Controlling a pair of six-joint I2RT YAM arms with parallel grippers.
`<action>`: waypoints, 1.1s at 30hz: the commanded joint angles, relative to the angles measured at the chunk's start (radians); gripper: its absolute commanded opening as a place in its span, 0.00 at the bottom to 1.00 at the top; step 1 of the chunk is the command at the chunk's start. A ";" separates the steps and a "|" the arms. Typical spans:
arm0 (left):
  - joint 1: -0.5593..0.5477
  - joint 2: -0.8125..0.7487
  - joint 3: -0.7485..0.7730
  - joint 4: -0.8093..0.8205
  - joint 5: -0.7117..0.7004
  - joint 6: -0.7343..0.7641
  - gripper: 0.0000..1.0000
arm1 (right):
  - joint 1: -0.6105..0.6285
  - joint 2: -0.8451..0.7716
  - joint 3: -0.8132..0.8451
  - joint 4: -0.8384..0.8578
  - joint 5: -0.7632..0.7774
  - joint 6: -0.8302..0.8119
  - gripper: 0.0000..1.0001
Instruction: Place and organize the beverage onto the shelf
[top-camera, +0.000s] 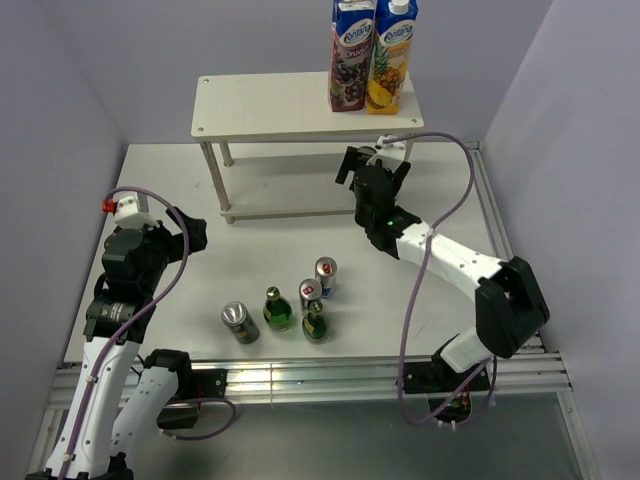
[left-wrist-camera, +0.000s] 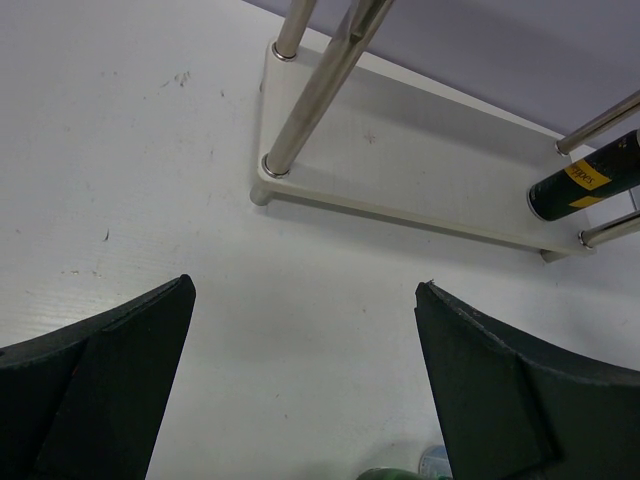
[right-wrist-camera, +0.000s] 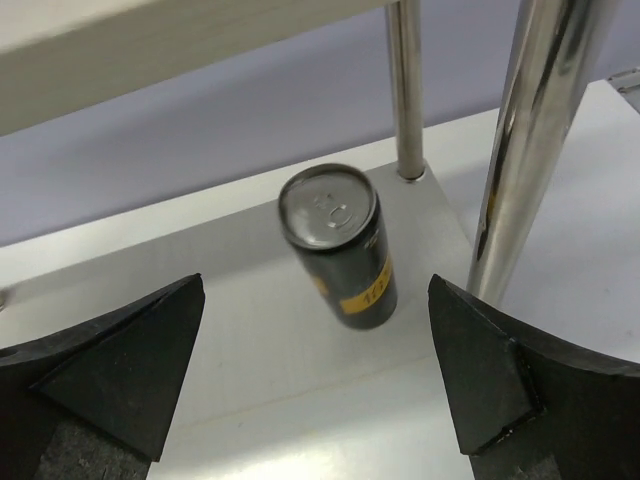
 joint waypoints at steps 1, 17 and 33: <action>0.011 -0.003 0.014 0.046 0.018 0.019 0.99 | 0.044 -0.117 -0.037 -0.103 -0.020 0.045 1.00; 0.029 -0.008 0.019 0.038 -0.020 0.010 0.99 | 0.857 -0.320 0.044 -0.396 0.099 0.056 1.00; 0.037 -0.019 0.019 0.035 -0.025 0.011 0.99 | 1.046 0.094 0.190 -0.457 0.024 0.329 1.00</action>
